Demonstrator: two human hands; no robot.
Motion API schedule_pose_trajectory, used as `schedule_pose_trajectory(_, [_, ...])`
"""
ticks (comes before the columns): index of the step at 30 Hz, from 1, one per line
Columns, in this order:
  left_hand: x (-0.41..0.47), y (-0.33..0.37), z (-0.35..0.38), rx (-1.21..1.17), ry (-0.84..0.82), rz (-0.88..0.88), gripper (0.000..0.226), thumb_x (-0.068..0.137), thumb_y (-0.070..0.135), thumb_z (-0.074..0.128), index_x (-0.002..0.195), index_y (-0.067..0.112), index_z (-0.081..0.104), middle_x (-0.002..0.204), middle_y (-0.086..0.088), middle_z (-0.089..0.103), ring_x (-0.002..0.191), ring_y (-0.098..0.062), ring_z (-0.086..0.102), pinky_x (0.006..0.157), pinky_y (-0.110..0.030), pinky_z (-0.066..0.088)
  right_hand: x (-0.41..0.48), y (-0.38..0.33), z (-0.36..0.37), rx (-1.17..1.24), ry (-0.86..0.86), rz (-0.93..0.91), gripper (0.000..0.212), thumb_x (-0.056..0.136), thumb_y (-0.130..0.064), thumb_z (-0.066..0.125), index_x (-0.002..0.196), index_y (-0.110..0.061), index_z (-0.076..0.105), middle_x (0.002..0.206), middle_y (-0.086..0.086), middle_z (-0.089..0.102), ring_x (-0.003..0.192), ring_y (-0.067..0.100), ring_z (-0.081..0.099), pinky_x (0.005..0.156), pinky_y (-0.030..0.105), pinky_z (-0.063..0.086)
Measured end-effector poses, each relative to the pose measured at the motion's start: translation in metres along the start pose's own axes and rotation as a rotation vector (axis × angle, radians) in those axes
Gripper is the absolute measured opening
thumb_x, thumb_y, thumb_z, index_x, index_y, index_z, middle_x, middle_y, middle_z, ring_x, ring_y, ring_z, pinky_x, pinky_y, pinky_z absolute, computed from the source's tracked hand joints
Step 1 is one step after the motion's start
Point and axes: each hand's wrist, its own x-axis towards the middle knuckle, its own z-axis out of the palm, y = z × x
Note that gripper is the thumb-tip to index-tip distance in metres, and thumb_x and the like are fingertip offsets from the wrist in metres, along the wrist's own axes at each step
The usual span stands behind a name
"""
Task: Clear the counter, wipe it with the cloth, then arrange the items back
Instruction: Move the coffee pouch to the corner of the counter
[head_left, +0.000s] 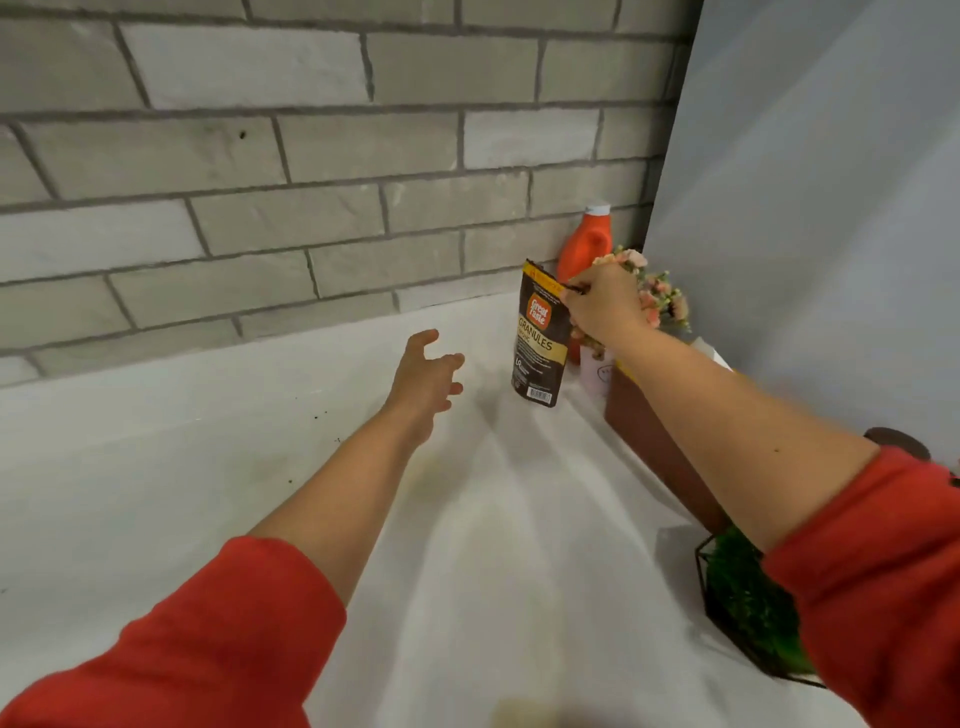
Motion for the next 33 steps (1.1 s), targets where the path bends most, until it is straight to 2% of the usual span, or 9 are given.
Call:
schedule_pose_trajectory(4, [0.003,-0.003,0.004,0.013,0.013,-0.014,0.041,0.093,0.015,0.049,0.133,0.022,0.04,0.108,-0.002,0.054,0.074,-0.015,0.056,0.065,-0.024,0.04,0.025,0.009,0.015,-0.064,0.047,-0.002,0.02,0.087,-0.005,0.05,0.07,-0.002,0.061,0.09,0.025,0.067,0.079,0.039,0.066,0.049,0.023,0.048])
schedule_pose_trajectory(5, [0.004,-0.003,0.005,0.012,0.019,-0.013,0.041,0.093,0.015,0.049,0.132,0.021,0.04,0.109,-0.002,0.054,0.073,-0.014,0.056,0.065,-0.024,0.04,0.032,0.01,0.019,-0.065,0.045,0.015,0.019,0.086,-0.005,0.049,0.071,-0.003,0.059,0.092,0.026,0.066,0.079,0.04,0.066,0.048,0.021,0.05])
schedule_pose_trajectory(6, [0.005,-0.004,0.007,0.015,0.024,-0.014,0.041,0.093,0.015,0.049,0.132,0.021,0.04,0.111,-0.003,0.054,0.074,-0.014,0.056,0.065,-0.024,0.04,0.036,0.011,0.021,-0.064,0.037,0.034,0.016,0.087,-0.004,0.049,0.076,-0.001,0.06,0.097,0.026,0.064,0.08,0.04,0.066,0.056,0.026,0.056])
schedule_pose_trajectory(8, [0.005,-0.006,0.009,0.027,0.035,-0.014,0.041,0.092,0.015,0.05,0.132,0.021,0.041,0.117,-0.005,0.055,0.075,-0.015,0.057,0.065,-0.024,0.041,0.043,0.01,0.025,-0.082,0.023,0.079,0.018,0.089,-0.004,0.049,0.098,0.003,0.064,0.11,0.022,0.061,0.087,0.038,0.064,0.077,0.043,0.057])
schedule_pose_trajectory(11, [0.006,-0.011,0.01,0.04,0.049,-0.015,0.041,0.092,0.015,0.05,0.132,0.021,0.041,0.121,-0.006,0.055,0.075,-0.014,0.058,0.066,-0.024,0.043,0.046,0.009,0.03,-0.166,0.014,0.108,0.025,0.092,0.001,0.046,0.112,0.005,0.059,0.116,0.021,0.06,0.104,0.036,0.06,0.089,0.041,0.052])
schedule_pose_trajectory(20, [0.003,-0.02,-0.006,0.052,0.103,-0.023,0.037,0.093,0.015,0.05,0.129,0.021,0.044,0.101,0.001,0.055,0.073,-0.011,0.058,0.067,-0.023,0.044,0.051,0.01,0.04,-0.49,-0.06,-0.046,0.027,0.093,0.004,0.044,0.118,0.007,0.055,0.122,0.024,0.056,0.113,0.037,0.055,0.091,0.04,0.046])
schedule_pose_trajectory(24, [0.001,-0.023,-0.012,0.045,0.113,-0.027,0.037,0.093,0.015,0.051,0.129,0.021,0.045,0.089,0.006,0.054,0.072,-0.011,0.058,0.067,-0.023,0.043,0.055,0.009,0.04,-0.508,-0.095,-0.066,0.029,0.093,0.004,0.044,0.12,0.007,0.053,0.125,0.025,0.053,0.116,0.038,0.053,0.094,0.041,0.044])
schedule_pose_trajectory(30, [-0.003,-0.021,-0.019,0.035,0.121,-0.03,0.036,0.093,0.015,0.05,0.129,0.02,0.045,0.093,0.005,0.054,0.074,-0.012,0.058,0.067,-0.024,0.044,0.054,0.008,0.04,-0.523,-0.145,-0.085,0.035,0.092,0.002,0.046,0.126,0.007,0.049,0.132,0.024,0.042,0.12,0.038,0.048,0.101,0.042,0.04])
schedule_pose_trajectory(33, [-0.007,-0.021,-0.023,0.03,0.119,-0.029,0.036,0.093,0.015,0.051,0.129,0.02,0.045,0.092,0.005,0.054,0.073,-0.011,0.058,0.067,-0.023,0.044,0.048,0.005,0.037,-0.569,-0.151,-0.089,0.037,0.09,0.002,0.049,0.127,0.004,0.048,0.135,0.019,0.034,0.116,0.04,0.051,0.097,0.043,0.042])
